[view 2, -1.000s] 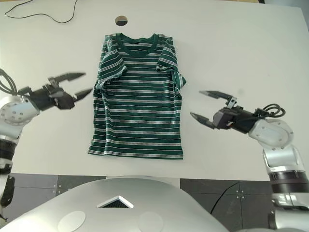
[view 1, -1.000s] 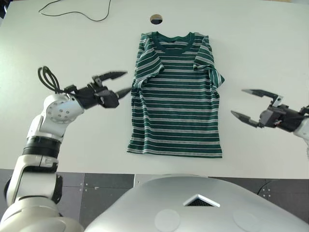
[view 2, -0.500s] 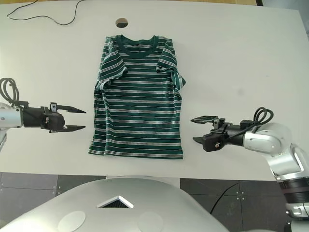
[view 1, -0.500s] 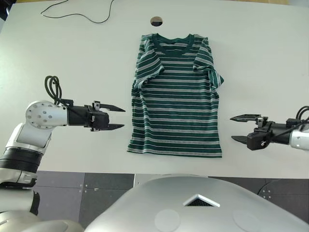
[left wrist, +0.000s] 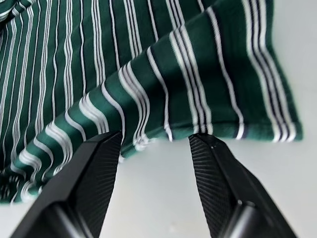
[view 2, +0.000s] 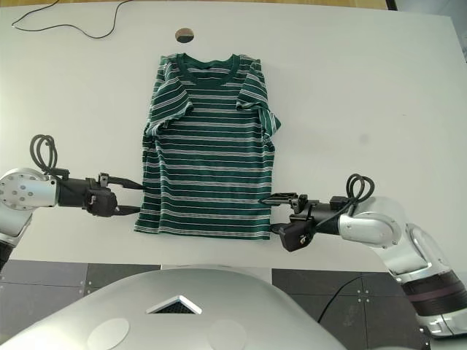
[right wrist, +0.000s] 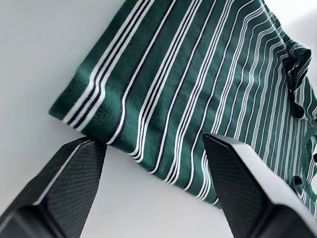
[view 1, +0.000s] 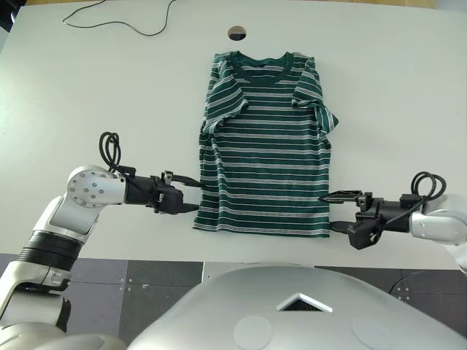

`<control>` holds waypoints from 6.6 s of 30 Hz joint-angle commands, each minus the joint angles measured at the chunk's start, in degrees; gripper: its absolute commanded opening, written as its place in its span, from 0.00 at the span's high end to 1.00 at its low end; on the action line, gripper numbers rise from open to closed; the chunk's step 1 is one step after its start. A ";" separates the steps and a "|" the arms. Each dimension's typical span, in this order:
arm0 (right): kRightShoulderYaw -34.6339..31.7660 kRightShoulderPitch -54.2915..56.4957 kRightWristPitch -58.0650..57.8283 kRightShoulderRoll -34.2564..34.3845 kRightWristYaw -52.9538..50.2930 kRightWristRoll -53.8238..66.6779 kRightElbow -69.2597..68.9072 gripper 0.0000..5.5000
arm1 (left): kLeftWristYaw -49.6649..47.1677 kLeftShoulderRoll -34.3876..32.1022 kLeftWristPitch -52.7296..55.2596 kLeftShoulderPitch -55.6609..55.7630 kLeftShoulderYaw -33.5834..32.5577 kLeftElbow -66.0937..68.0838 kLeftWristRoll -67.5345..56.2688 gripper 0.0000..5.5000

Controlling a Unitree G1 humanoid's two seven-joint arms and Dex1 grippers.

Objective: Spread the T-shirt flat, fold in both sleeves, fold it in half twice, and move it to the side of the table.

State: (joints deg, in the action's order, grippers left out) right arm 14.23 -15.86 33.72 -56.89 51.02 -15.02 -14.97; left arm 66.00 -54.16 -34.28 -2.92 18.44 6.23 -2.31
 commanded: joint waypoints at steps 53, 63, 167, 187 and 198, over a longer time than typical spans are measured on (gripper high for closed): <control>-13.78 3.99 -27.22 3.64 11.49 50.33 -3.13 0.98 | 1.62 7.65 25.45 -2.30 -16.99 -17.69 -33.95 0.98; -9.95 25.57 -40.19 12.93 7.34 42.93 13.30 0.98 | -11.62 22.66 34.25 18.97 -10.96 -1.68 -20.33 0.98; -8.02 25.70 -41.66 13.68 7.75 24.31 -4.02 0.98 | -10.36 27.65 37.04 17.82 -10.20 4.83 -9.63 0.98; 9.68 45.88 -12.74 27.99 2.92 1.97 60.22 0.98 | -13.67 25.27 42.12 7.22 0.20 -4.57 0.18 0.98; 9.66 25.89 -22.04 17.21 7.79 5.24 30.29 0.98 | -13.12 21.09 38.35 10.02 -0.01 1.91 4.92 0.98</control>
State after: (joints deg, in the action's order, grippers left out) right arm 21.83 15.37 15.48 -37.98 55.92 -8.45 18.05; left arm 52.59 -30.62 3.62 7.03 18.57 6.37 0.41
